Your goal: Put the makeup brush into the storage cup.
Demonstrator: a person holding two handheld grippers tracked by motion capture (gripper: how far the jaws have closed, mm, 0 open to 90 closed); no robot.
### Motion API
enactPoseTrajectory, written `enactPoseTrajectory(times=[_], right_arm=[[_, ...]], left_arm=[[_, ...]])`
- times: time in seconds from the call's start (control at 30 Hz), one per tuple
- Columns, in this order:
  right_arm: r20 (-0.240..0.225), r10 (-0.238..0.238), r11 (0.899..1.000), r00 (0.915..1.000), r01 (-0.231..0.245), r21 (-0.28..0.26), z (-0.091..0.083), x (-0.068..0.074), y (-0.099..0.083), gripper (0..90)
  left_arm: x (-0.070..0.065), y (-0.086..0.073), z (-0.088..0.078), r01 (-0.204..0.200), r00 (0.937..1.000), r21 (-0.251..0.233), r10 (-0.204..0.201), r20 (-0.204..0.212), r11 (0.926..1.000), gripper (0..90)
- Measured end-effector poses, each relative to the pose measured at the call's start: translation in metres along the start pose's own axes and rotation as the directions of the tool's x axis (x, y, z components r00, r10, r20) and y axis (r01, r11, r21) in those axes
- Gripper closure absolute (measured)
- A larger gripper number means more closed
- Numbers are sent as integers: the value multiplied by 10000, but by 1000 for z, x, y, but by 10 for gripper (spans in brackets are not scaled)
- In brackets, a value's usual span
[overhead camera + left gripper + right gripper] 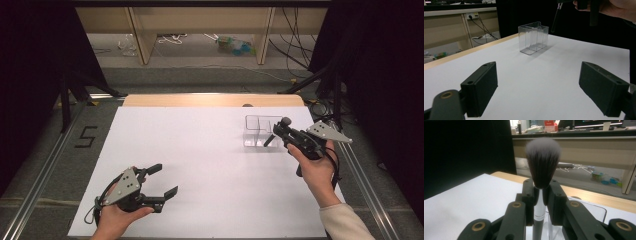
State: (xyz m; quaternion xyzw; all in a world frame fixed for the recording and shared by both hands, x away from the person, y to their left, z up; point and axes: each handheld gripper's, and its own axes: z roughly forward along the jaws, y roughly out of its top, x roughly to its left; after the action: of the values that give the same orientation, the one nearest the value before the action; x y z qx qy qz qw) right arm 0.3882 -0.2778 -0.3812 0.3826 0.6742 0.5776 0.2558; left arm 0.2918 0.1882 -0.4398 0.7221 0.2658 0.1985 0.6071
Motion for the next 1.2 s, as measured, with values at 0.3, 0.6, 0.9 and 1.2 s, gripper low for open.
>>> enactPoseTrajectory(times=[0.3, 0.6, 0.9, 1.2], right_arm=[[25, -2, 9999, 10000, 3, -134, 2, 0, 2, 784], [71, 0, 10000, 10000, 0, -96, 3, -1, 3, 784], [114, -29, 9998, 9999, 31, -176, 5, -3, 5, 785], [169, -20, 9998, 9999, 23, -198, 7, -4, 6, 785]], left_arm=[[1, 0, 0, -105, 9999, 3, 105, 20, 9999, 154], [0, 0, 0, 15, 10000, -11, -15, 1, 10000, 154], [0, 0, 0, 16, 10000, -17, -16, -16, 10000, 154], [0, 0, 0, -26, 10000, -23, 26, -3, 10000, 154]])
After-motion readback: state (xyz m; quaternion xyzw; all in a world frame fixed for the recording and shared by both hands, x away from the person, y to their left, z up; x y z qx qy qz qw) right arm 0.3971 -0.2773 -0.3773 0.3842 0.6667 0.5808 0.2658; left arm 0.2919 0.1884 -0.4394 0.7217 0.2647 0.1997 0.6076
